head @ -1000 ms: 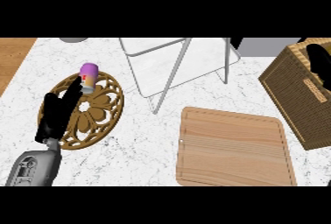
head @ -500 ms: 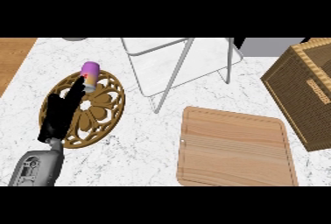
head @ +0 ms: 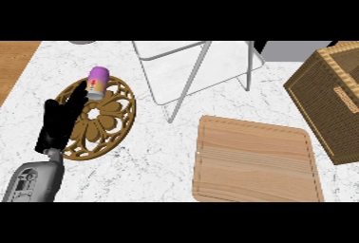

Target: Pick the lemon from the cutting board and place it in the basket

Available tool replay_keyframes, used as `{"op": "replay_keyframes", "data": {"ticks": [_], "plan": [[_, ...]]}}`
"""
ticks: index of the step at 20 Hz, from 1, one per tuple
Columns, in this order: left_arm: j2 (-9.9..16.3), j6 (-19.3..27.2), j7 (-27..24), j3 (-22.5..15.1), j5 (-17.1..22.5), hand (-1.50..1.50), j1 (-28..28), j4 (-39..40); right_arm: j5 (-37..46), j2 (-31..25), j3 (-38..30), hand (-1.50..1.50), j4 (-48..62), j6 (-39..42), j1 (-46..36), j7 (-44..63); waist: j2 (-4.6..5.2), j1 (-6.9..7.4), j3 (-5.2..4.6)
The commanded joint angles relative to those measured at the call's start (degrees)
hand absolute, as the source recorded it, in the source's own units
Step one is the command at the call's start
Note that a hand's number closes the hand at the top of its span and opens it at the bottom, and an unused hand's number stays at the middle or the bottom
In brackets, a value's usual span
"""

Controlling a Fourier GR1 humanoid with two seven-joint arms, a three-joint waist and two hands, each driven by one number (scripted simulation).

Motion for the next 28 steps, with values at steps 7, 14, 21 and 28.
{"op": "replay_keyframes", "data": {"ticks": [7,14,21,28], "plan": [[-1.4,0.7,1.1,-0.9,-1.1,0.0,-0.2,-0.4,2.2,-3.0,1.4,1.5,18.7,-7.4,0.8,-17.2,-0.18,-0.06,-0.02],[-1.5,0.0,-3.1,-0.5,-0.8,0.0,1.3,1.7,2.0,-2.5,-0.1,1.5,33.5,-11.0,-0.4,-24.5,0.01,0.28,-0.01],[-1.6,0.6,-2.9,-0.8,-1.5,0.0,1.5,0.2,-0.9,0.5,-4.5,-1.5,44.4,-17.0,-3.5,-26.1,0.13,0.77,0.04],[-1.7,0.6,-1.2,-0.9,-1.9,0.0,1.0,1.1,-7.1,1.7,-10.7,-1.5,44.4,-23.2,-4.0,-29.1,-0.09,0.14,0.03]]}}
